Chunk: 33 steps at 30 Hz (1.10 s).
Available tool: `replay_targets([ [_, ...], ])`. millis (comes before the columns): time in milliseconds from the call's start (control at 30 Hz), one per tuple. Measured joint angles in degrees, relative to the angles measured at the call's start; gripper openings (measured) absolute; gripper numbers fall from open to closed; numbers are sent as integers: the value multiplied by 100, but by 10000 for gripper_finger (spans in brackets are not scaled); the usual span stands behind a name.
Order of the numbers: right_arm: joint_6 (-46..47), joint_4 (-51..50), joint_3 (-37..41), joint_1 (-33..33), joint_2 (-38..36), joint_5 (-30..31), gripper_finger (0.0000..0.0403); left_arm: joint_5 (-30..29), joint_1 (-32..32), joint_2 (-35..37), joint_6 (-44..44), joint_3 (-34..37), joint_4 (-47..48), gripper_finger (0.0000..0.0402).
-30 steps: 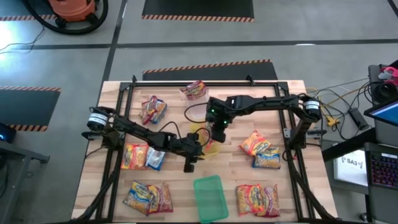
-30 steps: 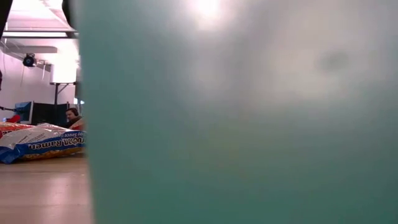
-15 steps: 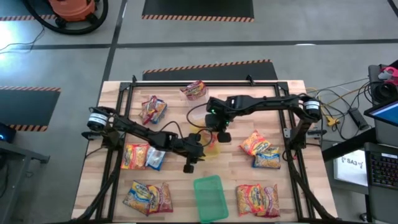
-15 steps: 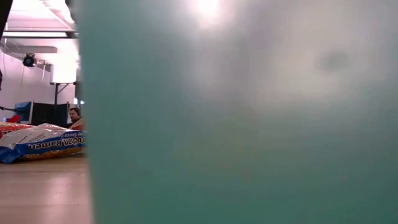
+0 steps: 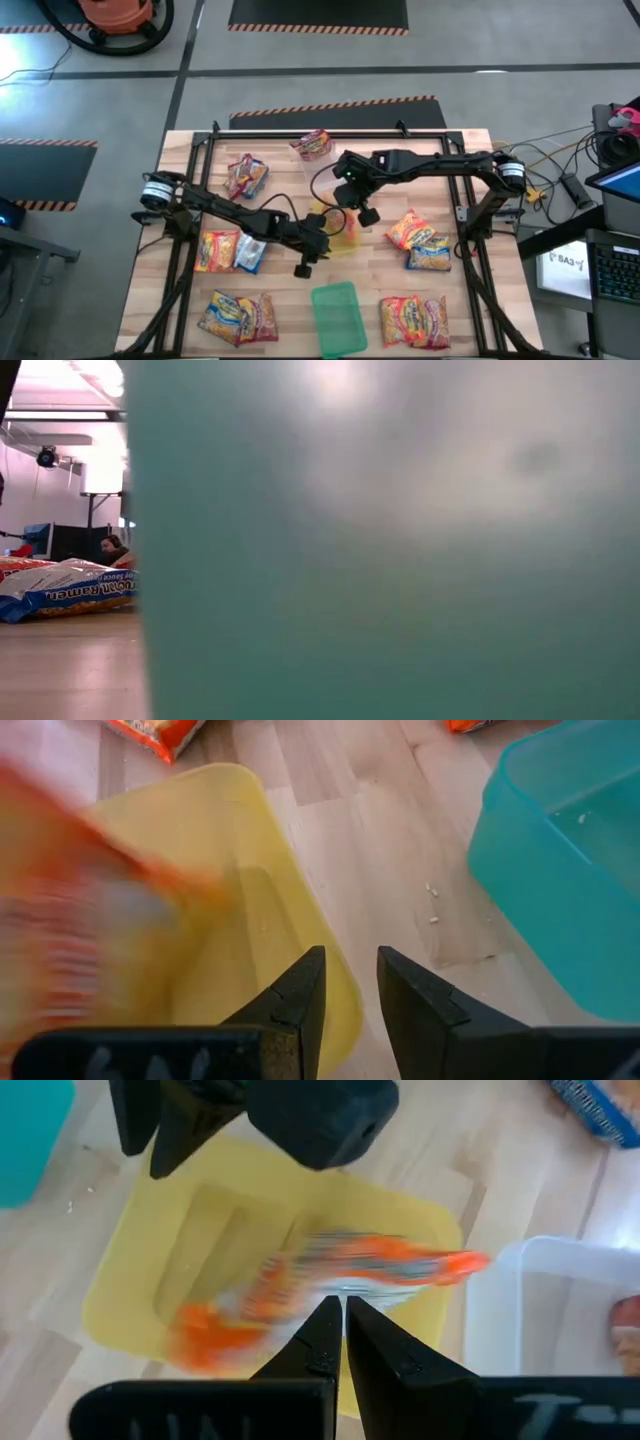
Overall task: Sort Maruchan noodles
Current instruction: Adjust the orange noodle pack in the yellow bin
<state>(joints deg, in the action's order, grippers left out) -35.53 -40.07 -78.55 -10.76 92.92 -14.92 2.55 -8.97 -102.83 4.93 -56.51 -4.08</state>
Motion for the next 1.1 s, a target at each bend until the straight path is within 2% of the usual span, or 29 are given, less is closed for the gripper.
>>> replay_targets([
  [133, 152, 7, 6, 0, 214, 25, 9, 2, 0, 0, -1, 0, -2, 75],
  [300, 1120, -8, -120, -10, 237, 56, 16, 4, 2, 0, -2, 0, -4, 76],
  [533, 2245, -704, -504, -39, 219, -48, 25, 7, 7, 0, -81, 0, -26, 76],
  [633, 3169, -730, -499, -39, 224, 420, 23, 7, 7, 0, -94, -2, -28, 76],
  [700, 3566, -818, -499, -42, 224, 528, 16, 7, 7, 0, -94, -2, -34, 76],
  [933, 4078, -941, -484, -40, 224, 532, 12, 9, 7, 0, -94, -2, -50, 76],
  [1100, 4311, -1227, -480, -174, 257, 238, 45, 9, 7, 0, -94, -2, -57, 76],
])
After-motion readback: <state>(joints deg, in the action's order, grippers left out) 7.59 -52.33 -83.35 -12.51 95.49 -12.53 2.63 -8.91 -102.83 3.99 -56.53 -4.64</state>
